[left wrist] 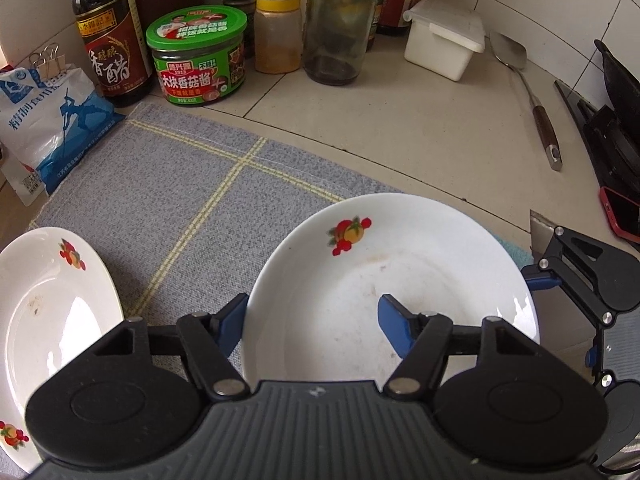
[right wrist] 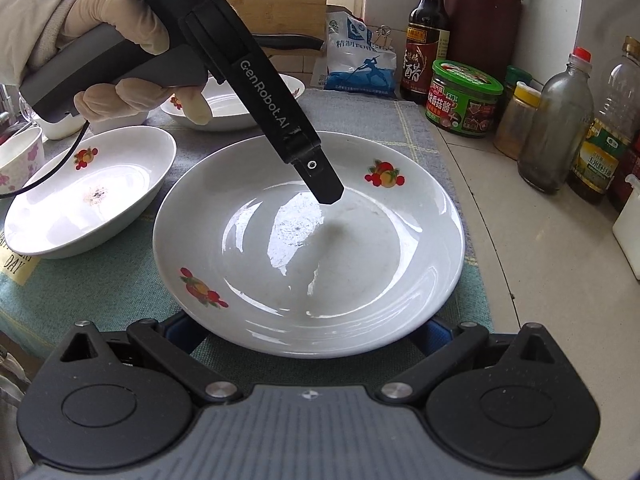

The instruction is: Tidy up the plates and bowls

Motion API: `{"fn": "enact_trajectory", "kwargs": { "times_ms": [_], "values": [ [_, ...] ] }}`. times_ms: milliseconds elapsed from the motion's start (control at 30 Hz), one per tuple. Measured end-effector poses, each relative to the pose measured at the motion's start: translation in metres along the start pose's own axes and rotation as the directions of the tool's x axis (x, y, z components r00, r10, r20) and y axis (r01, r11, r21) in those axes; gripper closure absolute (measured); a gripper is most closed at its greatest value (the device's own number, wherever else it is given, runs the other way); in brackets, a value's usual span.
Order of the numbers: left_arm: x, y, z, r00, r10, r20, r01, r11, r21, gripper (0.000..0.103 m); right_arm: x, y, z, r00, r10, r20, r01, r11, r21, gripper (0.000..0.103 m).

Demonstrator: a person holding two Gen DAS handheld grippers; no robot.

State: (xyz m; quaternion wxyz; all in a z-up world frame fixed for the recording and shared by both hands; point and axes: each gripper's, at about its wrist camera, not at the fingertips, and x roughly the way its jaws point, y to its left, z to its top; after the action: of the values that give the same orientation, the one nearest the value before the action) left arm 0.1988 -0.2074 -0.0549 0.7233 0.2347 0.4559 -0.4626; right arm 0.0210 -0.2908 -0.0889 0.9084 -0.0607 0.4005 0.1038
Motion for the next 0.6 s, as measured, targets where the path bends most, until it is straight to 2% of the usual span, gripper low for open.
{"fn": "enact_trajectory", "kwargs": {
  "times_ms": [600],
  "values": [
    [0.016, 0.036, 0.043, 0.995, 0.049, 0.085, -0.046, 0.998, -0.037, 0.035, 0.027, -0.042, 0.041, 1.000, 0.008, 0.014, -0.008, 0.999, -0.039, 0.000]
  ]
}}
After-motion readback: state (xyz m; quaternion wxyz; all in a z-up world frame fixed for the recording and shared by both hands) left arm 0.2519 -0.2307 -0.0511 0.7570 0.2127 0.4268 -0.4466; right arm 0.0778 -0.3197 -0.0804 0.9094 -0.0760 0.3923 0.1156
